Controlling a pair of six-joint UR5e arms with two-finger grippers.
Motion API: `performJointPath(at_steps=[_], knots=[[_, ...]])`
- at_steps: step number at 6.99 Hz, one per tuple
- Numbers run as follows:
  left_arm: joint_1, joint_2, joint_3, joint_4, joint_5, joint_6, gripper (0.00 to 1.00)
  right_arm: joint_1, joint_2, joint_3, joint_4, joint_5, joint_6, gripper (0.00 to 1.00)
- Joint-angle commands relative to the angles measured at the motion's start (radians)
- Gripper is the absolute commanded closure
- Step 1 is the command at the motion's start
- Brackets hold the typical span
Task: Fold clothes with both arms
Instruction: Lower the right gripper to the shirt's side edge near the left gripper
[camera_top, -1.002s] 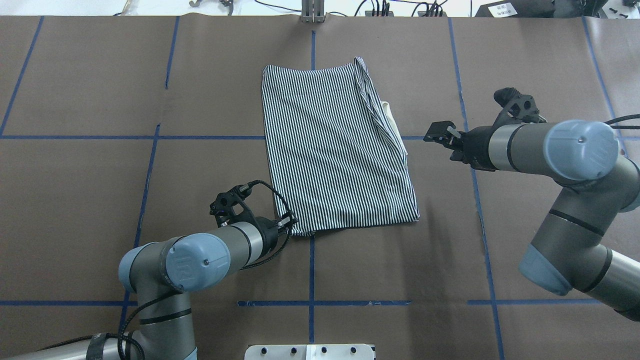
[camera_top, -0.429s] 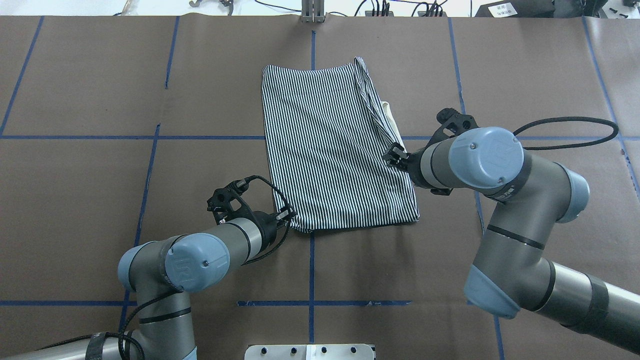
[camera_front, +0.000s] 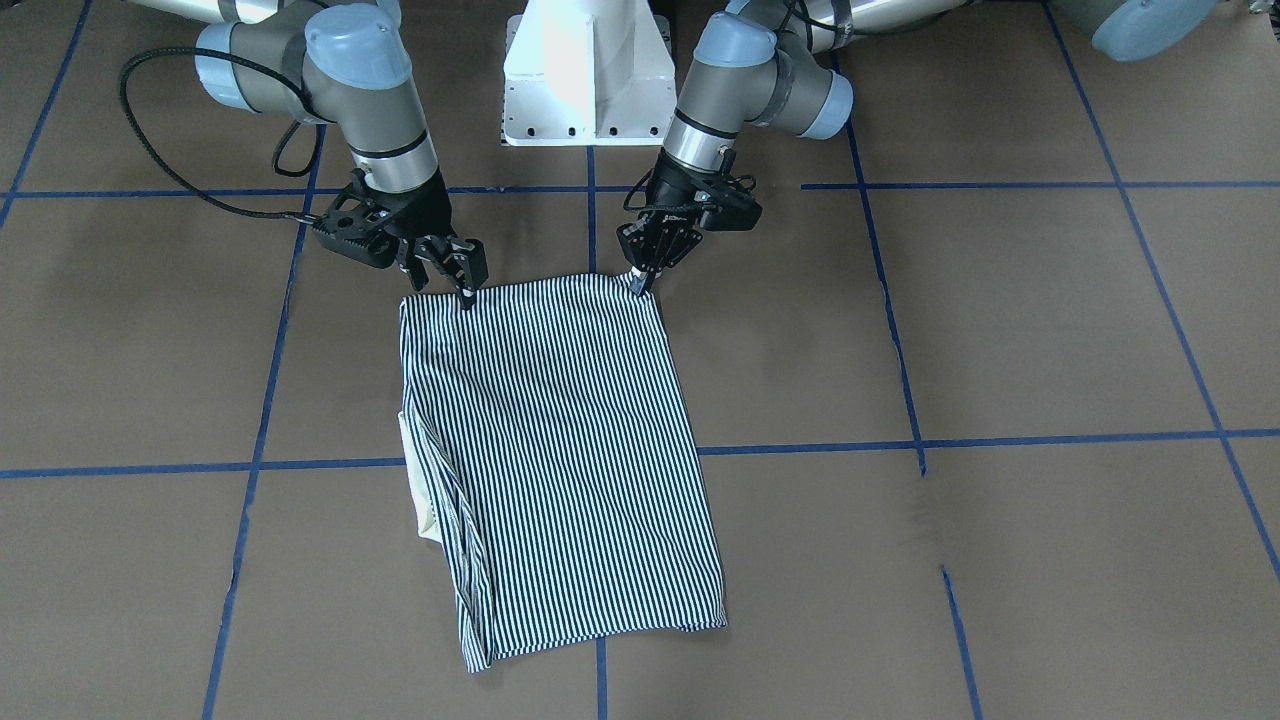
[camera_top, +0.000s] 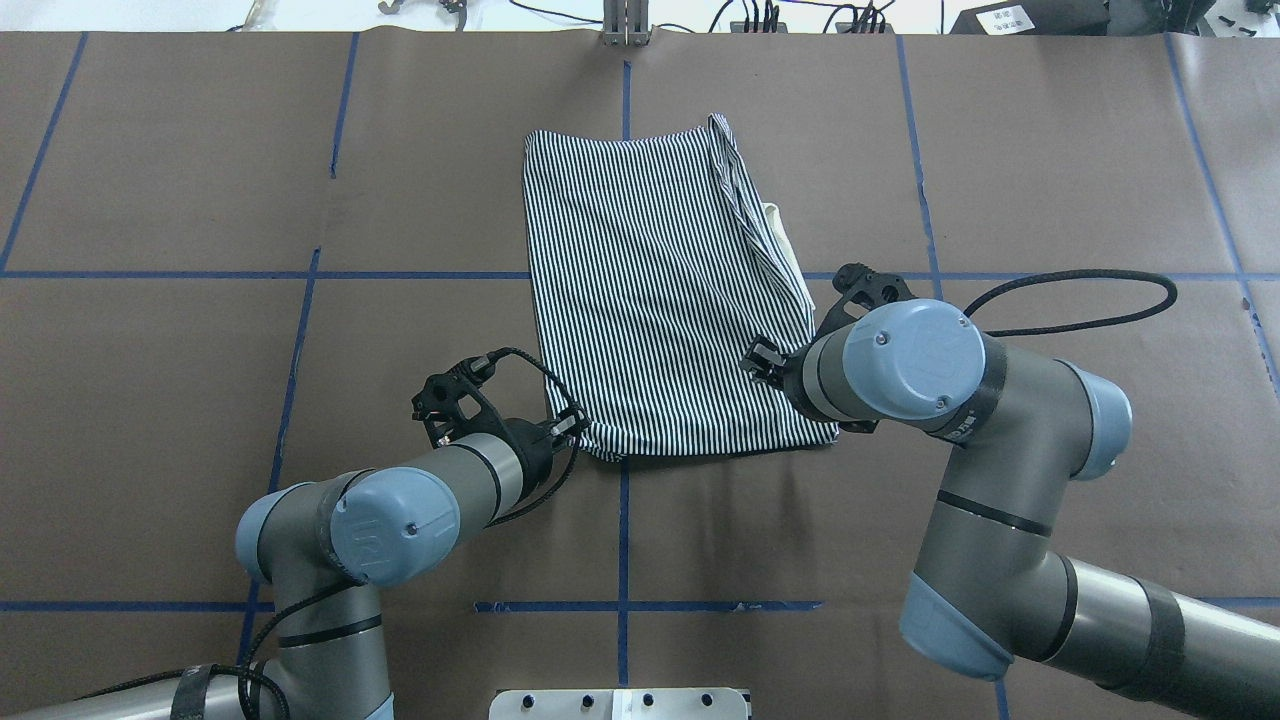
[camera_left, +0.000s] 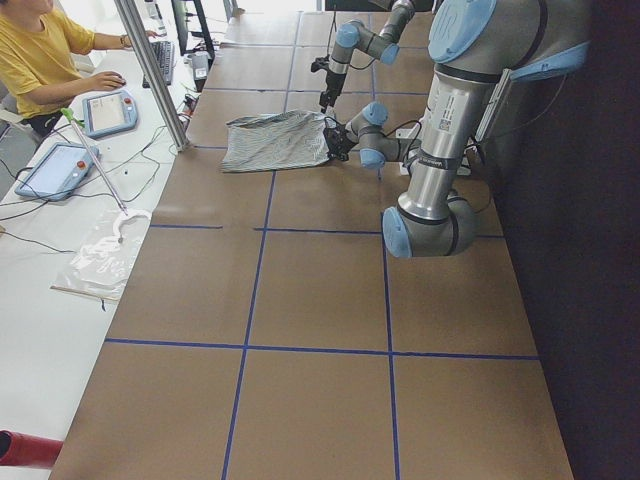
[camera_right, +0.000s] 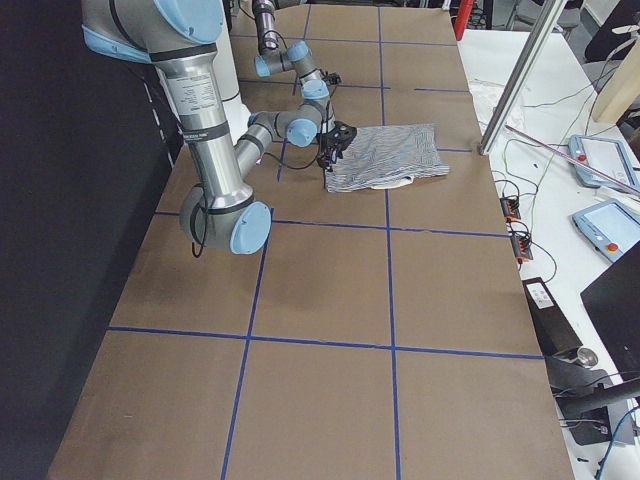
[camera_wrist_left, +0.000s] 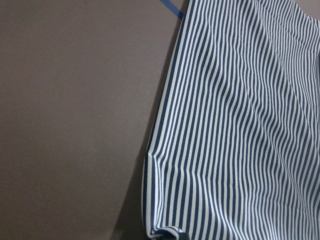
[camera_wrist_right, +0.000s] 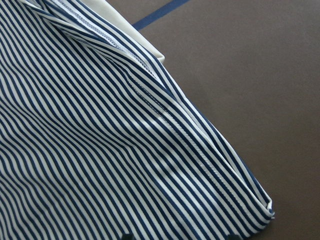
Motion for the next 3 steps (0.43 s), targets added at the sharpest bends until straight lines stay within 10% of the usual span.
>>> performJointPath(at_steps=[1,3], knots=[[0.001,0.0,-0.001,0.001,0.002,-0.002,1.0,-0.011,0.006,-0.019,-0.029,-0.014,-0.013,0.32],[0.001,0.0,-0.003,0.001,0.005,0.0,1.0,-0.011,0.058,-0.084,-0.036,-0.029,-0.036,0.32]])
